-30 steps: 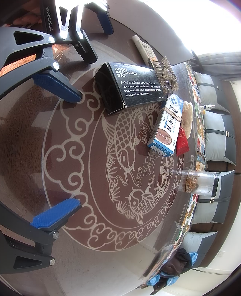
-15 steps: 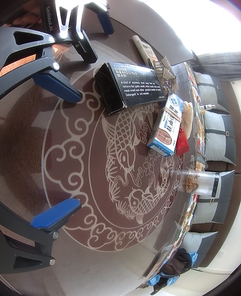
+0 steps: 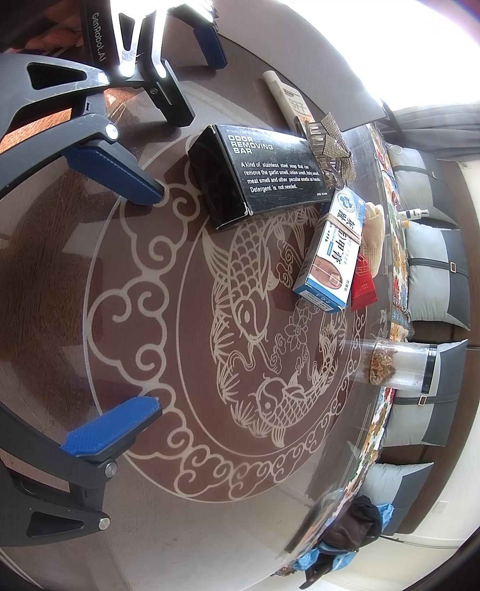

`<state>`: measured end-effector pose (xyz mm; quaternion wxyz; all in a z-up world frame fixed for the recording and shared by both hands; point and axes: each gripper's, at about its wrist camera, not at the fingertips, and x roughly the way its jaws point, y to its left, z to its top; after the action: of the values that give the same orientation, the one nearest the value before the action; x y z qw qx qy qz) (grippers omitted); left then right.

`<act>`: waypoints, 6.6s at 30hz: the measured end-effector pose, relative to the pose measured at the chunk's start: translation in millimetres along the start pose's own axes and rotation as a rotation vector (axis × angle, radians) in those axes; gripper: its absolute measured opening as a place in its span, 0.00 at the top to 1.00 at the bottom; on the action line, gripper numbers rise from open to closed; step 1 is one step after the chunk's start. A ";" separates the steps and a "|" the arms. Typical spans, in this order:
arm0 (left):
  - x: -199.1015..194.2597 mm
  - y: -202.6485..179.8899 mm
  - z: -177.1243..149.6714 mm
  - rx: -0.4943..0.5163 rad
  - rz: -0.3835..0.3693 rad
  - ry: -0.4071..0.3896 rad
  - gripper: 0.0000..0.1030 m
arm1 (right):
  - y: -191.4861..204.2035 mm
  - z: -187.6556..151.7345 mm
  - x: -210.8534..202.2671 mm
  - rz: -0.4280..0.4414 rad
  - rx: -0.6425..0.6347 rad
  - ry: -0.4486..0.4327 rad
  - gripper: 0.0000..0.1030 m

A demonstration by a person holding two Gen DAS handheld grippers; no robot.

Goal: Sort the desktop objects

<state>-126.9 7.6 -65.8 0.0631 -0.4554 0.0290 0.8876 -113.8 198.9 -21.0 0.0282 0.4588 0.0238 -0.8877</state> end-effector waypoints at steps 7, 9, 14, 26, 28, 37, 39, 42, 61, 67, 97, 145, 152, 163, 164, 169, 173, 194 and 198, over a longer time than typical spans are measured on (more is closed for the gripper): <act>0.3 -0.4 0.1 0.000 0.000 0.000 0.00 | -0.4 0.2 0.2 0.000 0.000 0.000 0.00; 0.3 -0.4 0.2 0.000 0.000 0.000 0.00 | -0.4 0.2 0.1 0.000 0.000 0.000 0.00; 0.3 -0.5 0.2 0.000 0.000 0.000 0.00 | -0.5 0.1 0.2 0.000 0.000 0.000 0.00; 0.1 -0.8 0.7 0.000 0.001 0.000 0.00 | -0.7 -0.1 0.3 0.000 0.000 0.000 0.00; -0.5 -0.4 0.5 0.000 0.001 0.000 0.00 | -0.8 -0.1 0.2 0.000 0.001 0.000 0.00; 0.0 -0.9 0.8 0.000 0.001 0.001 0.00 | -12.9 -2.3 -1.5 -0.013 0.021 0.010 0.00; -0.5 -0.5 0.6 0.000 0.001 0.001 0.00 | -18.6 -2.9 -2.0 -0.027 0.041 0.007 0.00; -0.1 -0.9 0.8 0.000 0.001 0.001 0.00 | -19.4 -4.1 -3.3 -0.036 0.048 0.000 0.00; 14.0 33.4 74.3 0.314 0.135 0.124 0.00 | -20.4 -3.8 -3.1 -0.037 0.051 0.000 0.00; 45.7 41.1 99.5 0.308 0.108 0.144 0.00 | -20.4 -3.8 -3.1 -0.037 0.051 0.000 0.00; -34.9 46.1 -23.2 -0.037 0.002 0.061 0.31 | -20.2 -3.9 -3.1 -0.038 0.052 0.000 0.00; -156.6 98.2 -43.0 -0.178 -0.266 -0.242 0.51 | 74.2 85.6 -32.3 0.141 -0.289 0.180 0.43; -224.8 193.2 -31.1 -0.283 -0.175 -0.344 0.51 | 164.0 121.6 -119.9 0.297 -0.333 0.049 0.43; -177.2 317.1 -51.5 -0.407 0.048 -0.108 0.51 | 370.1 90.5 -113.5 0.520 -0.474 0.060 0.43; -169.6 317.8 -52.9 -0.408 0.061 -0.076 0.51 | 380.9 84.4 -107.5 0.515 -0.492 0.071 0.42; -149.8 322.3 -68.3 -0.429 0.125 0.027 0.43 | 395.7 70.7 -80.7 0.475 -0.510 0.114 0.38; -169.0 305.9 -69.6 -0.426 0.117 -0.028 0.43 | 357.2 77.8 -104.2 0.489 -0.449 0.011 0.22; -43.6 -24.3 -41.5 -0.066 -0.167 0.058 0.06 | -65.3 -29.7 -51.6 -0.061 0.113 -0.058 0.03; -21.5 -45.6 -19.2 -0.030 -0.132 0.040 0.07 | -72.8 -22.2 -42.5 -0.112 0.127 -0.041 0.03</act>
<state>-92.7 48.8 -59.2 0.1140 -0.4751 -0.0130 0.8724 -76.4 274.3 2.1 -0.0504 0.4393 -0.0075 -0.8969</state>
